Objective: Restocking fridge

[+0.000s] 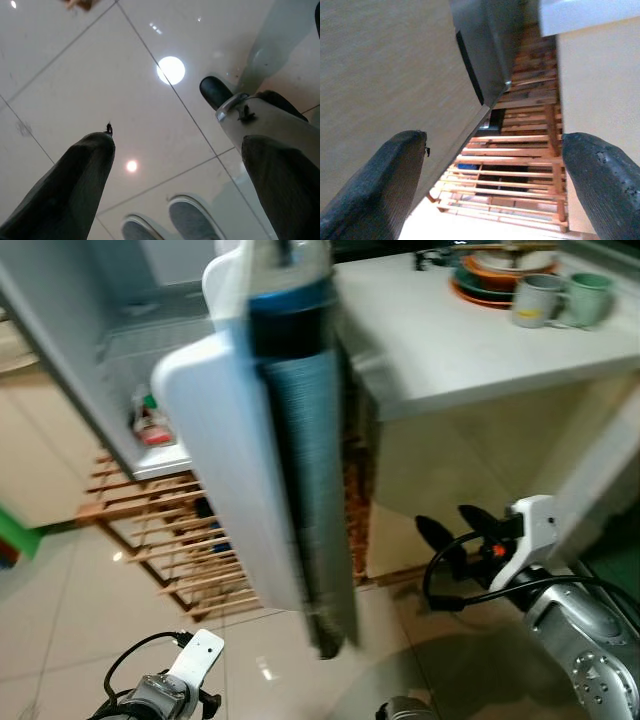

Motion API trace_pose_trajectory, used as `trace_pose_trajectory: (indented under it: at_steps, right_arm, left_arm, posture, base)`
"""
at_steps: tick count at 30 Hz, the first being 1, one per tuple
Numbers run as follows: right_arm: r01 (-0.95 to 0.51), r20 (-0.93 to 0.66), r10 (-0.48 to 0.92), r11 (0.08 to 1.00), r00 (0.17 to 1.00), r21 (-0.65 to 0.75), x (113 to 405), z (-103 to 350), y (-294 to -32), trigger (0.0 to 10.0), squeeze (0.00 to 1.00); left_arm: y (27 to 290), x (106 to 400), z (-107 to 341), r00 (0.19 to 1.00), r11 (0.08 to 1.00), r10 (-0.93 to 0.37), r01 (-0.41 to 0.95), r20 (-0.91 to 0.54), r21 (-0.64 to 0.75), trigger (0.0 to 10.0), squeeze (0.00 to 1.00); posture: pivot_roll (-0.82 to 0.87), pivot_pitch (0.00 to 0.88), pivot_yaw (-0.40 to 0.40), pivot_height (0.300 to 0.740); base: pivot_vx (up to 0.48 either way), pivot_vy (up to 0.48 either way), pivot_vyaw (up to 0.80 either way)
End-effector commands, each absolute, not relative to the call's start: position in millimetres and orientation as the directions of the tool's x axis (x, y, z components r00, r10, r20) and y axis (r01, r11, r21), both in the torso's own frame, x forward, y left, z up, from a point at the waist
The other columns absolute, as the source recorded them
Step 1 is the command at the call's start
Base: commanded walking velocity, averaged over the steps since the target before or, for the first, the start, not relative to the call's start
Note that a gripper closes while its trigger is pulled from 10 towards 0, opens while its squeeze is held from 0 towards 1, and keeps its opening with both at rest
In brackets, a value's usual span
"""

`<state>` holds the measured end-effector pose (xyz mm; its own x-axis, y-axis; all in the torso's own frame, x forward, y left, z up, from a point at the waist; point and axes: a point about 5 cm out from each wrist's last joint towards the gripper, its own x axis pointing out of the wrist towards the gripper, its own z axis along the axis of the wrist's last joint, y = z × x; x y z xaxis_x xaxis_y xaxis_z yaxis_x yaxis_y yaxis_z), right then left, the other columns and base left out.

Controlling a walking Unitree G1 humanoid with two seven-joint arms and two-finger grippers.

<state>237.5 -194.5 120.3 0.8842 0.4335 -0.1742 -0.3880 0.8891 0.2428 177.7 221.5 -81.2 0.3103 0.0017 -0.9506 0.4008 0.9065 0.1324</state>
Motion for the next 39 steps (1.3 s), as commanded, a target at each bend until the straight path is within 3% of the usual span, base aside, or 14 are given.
trace_pose_trajectory:
  at_steps: [1, 7, 11, 19, 23, 25, 32, 39]
  right_arm:
    - [-0.384, -0.205, 0.432, 0.893, 0.879, 0.237, 239.4, 116.8, -193.3, 10.0, 0.00]
    - [-0.344, -0.216, 0.386, 0.916, 0.897, 0.206, 245.1, 111.7, -194.1, 10.0, 0.00]
    - [-0.184, -0.191, 0.202, 0.977, 0.960, 0.111, 261.1, 110.5, -208.5, 10.0, 0.00]
    - [-0.110, -0.162, 0.124, 0.990, 0.979, 0.090, 281.1, 106.9, -199.5, 10.0, 0.00]
    - [-0.200, -0.101, 0.214, 0.970, 0.972, 0.137, 293.0, 111.7, -168.2, 10.0, 0.00]
    - [-0.211, -0.093, 0.225, 0.968, 0.970, 0.139, 294.2, 112.5, -164.7, 10.0, 0.00]
    - [-0.289, -0.106, 0.303, 0.949, 0.947, 0.126, 299.1, 108.4, -148.0, 10.0, 0.00]
    - [-0.367, -0.110, 0.380, 0.923, 0.919, 0.116, 298.7, 107.0, -135.4, 10.0, 0.00]
  left_arm:
    - [223.1, 181.4, -78.9, 0.309, 0.901, 0.001, 0.412, -0.951, 0.135, 10.0, 0.00]
    - [216.6, 186.4, -77.6, 0.302, 0.908, -0.020, 0.405, -0.953, 0.110, 10.0, 0.00]
    - [207.1, 207.8, -68.7, 0.396, 0.933, -0.043, 0.345, -0.917, 0.105, 10.0, 0.00]
    - [190.7, 237.1, -53.6, 0.467, 0.937, -0.077, 0.336, -0.881, 0.096, 10.0, 0.00]
    - [189.5, 223.2, -62.6, 0.455, 0.945, -0.097, 0.320, -0.885, 0.061, 10.0, 0.00]
    - [187.4, 224.2, -62.2, 0.458, 0.945, -0.103, 0.322, -0.883, 0.056, 10.0, 0.00]
    - [163.3, 244.7, -51.1, 0.515, 0.931, -0.182, 0.364, -0.838, 0.021, 10.0, 0.00]
    - [124.4, 283.7, -20.2, 0.602, 0.830, -0.299, 0.547, -0.741, 0.110, 10.0, 0.00]
  posture:
    - [-0.16, 0.000, 0.108, 0.740]
    - [-0.14, 0.000, 0.108, 0.740]
    - [-0.12, 0.000, 0.092, 0.740]
    - [-0.07, 0.000, 0.081, 0.740]
    - [-0.05, 0.000, 0.074, 0.740]
    - [-0.05, 0.000, 0.074, 0.740]
    - [-0.04, 0.000, 0.055, 0.740]
    - [-0.04, 0.000, 0.050, 0.740]
  base:
    - [0.000, 0.000, 0.00]
    - [0.000, 0.000, 0.00]
    - [0.000, 0.000, 0.00]
    - [0.000, 0.000, 0.00]
    - [0.000, 0.000, 0.00]
    - [0.000, 0.000, 0.00]
    - [0.000, 0.000, 0.00]
    - [0.000, 0.000, 0.00]
